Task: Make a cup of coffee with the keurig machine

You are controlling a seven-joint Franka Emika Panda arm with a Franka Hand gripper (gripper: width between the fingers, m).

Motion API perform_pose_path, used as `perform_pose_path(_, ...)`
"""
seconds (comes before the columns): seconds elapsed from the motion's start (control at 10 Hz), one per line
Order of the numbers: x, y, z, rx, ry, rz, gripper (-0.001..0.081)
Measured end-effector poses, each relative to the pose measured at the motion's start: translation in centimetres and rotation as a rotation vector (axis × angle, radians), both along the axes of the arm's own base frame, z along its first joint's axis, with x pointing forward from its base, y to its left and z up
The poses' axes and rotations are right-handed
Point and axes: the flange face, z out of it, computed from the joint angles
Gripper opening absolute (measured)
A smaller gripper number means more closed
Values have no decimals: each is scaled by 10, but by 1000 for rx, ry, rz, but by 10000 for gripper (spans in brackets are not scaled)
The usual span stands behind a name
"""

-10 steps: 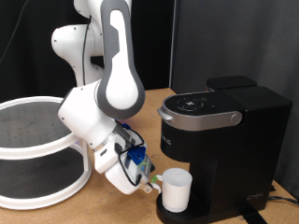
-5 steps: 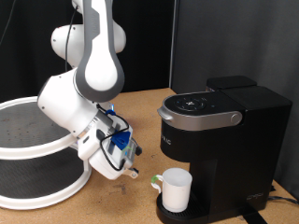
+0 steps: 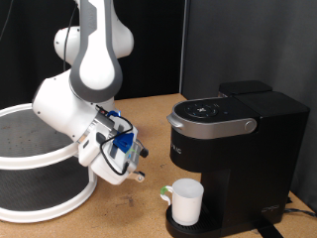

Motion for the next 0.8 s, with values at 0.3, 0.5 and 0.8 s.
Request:
perform_pose_path(0.3, -1, -17, 32, 108, -75, -18, 803)
perform_pose_path(0.5, 1, -25, 57, 123, -122, -31, 803)
perform_pose_path(0.8, -2, -34, 95, 103, -97, -8, 803)
